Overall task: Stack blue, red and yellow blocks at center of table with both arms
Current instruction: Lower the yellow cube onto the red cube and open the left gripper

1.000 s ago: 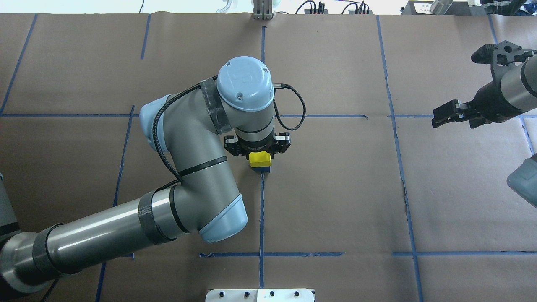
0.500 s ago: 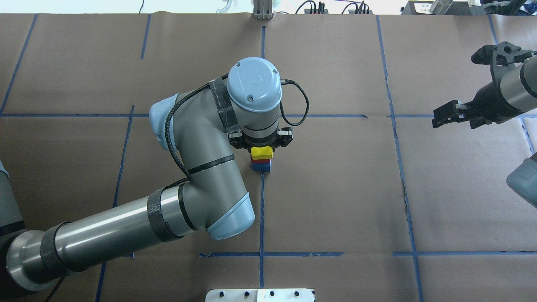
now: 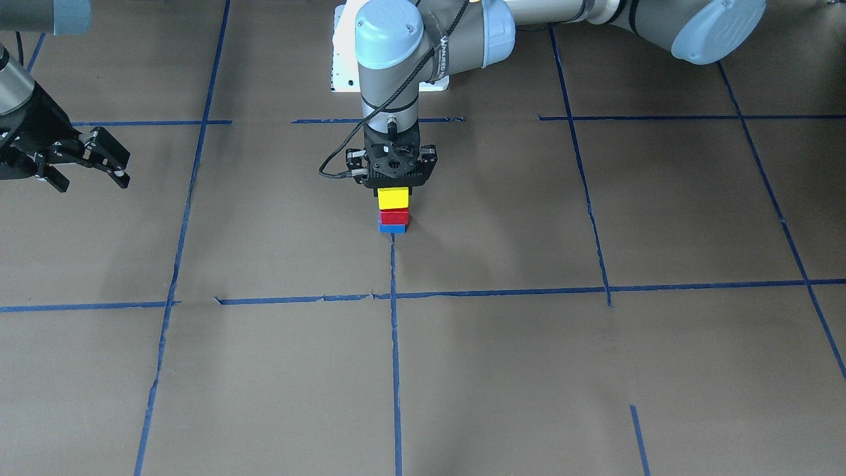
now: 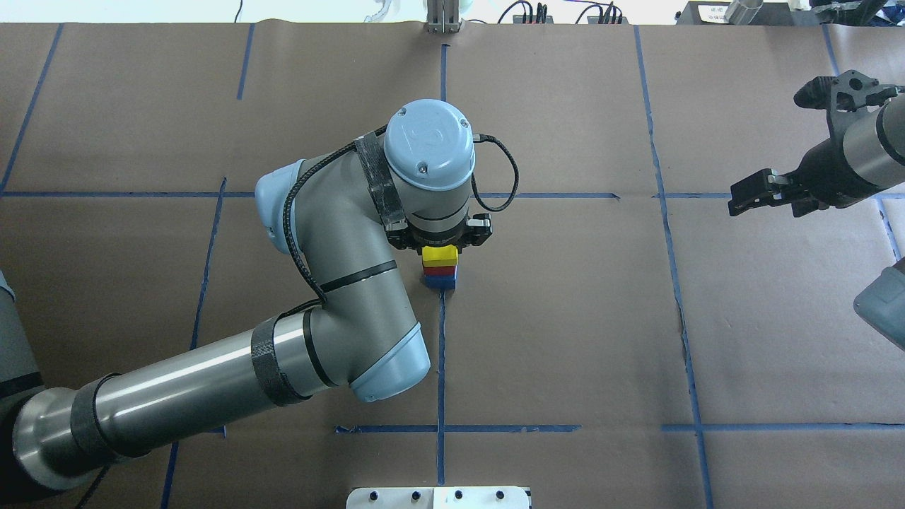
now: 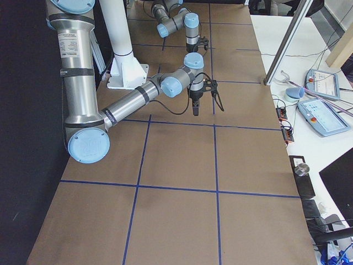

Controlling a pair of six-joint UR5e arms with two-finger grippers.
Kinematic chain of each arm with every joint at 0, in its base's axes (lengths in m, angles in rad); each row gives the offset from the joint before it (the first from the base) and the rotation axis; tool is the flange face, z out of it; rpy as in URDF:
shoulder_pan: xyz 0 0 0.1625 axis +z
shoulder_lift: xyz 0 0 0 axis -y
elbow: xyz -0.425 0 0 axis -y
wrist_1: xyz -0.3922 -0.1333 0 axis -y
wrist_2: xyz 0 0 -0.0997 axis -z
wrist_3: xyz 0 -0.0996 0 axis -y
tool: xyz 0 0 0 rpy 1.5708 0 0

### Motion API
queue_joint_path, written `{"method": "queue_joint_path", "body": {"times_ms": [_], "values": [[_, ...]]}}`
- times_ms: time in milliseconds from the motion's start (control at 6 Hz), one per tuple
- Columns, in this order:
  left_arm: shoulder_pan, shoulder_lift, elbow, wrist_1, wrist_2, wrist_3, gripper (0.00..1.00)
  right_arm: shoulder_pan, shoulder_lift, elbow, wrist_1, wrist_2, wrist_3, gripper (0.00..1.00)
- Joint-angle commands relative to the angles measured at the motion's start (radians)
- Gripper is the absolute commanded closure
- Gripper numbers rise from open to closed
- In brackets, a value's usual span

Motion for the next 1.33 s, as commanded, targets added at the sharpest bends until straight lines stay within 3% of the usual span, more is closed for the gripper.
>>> {"method": "queue_joint_path", "body": {"times_ms": [0, 333, 667, 833, 1167], "values": [[0.0, 0.0, 0.001, -0.002, 0.0, -0.001, 0.0, 0.0, 0.0, 0.001, 0.0, 0.0, 0.0, 0.0], [-0.001, -0.001, -0.006, -0.004, 0.0, 0.002, 0.0, 0.0, 0.0, 0.004, 0.0, 0.002, 0.0, 0.0], [-0.054, 0.037, -0.131, 0.013, -0.009, 0.005, 0.0, 0.002, -0.002, 0.006, 0.0, 0.003, 0.0, 0.0], [-0.087, 0.157, -0.249, 0.013, -0.058, 0.012, 0.0, 0.003, -0.003, 0.006, 0.0, 0.003, -0.001, 0.0], [-0.139, 0.43, -0.493, 0.001, -0.09, 0.252, 0.0, 0.017, -0.032, 0.006, 0.0, 0.005, -0.039, 0.0]]}}
